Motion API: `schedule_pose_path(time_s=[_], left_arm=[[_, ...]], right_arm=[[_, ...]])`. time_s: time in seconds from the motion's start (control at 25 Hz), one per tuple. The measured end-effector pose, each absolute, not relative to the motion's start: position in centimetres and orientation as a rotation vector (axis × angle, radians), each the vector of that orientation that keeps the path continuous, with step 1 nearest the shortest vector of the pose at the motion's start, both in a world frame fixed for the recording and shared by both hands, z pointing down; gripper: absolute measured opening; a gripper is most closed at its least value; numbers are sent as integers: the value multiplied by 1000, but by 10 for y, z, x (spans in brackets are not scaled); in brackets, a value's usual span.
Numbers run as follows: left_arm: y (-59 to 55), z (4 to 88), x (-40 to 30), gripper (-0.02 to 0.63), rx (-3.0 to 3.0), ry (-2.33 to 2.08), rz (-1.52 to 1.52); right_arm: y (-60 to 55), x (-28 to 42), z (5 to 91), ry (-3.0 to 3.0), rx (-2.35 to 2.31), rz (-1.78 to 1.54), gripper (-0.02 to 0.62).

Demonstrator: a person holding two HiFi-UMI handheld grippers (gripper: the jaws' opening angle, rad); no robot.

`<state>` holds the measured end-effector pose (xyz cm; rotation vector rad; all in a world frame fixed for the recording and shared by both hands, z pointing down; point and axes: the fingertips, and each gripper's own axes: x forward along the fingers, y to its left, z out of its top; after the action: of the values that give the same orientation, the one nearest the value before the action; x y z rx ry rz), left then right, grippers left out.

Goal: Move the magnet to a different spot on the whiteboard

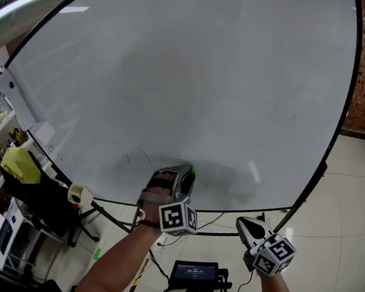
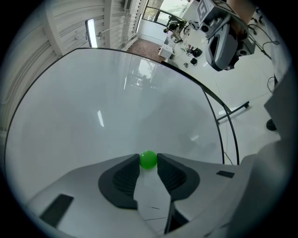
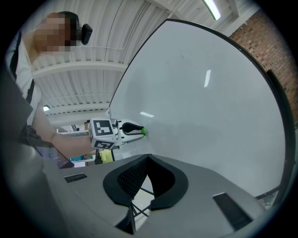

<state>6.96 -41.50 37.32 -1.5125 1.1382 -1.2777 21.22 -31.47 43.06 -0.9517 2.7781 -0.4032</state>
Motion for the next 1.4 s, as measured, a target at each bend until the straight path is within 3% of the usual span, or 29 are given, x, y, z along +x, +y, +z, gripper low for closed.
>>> schedule_pose_path(time_s=[1.04,1.4], left_arm=[[-433,371,70,137,-1396,1218,-1312],[-425,373,68,170,-1447,1240,-1247]], right_arm=[[-324,211,430,2799,-923,-373,28],[-314,209,440,2811,-941,-400,28]])
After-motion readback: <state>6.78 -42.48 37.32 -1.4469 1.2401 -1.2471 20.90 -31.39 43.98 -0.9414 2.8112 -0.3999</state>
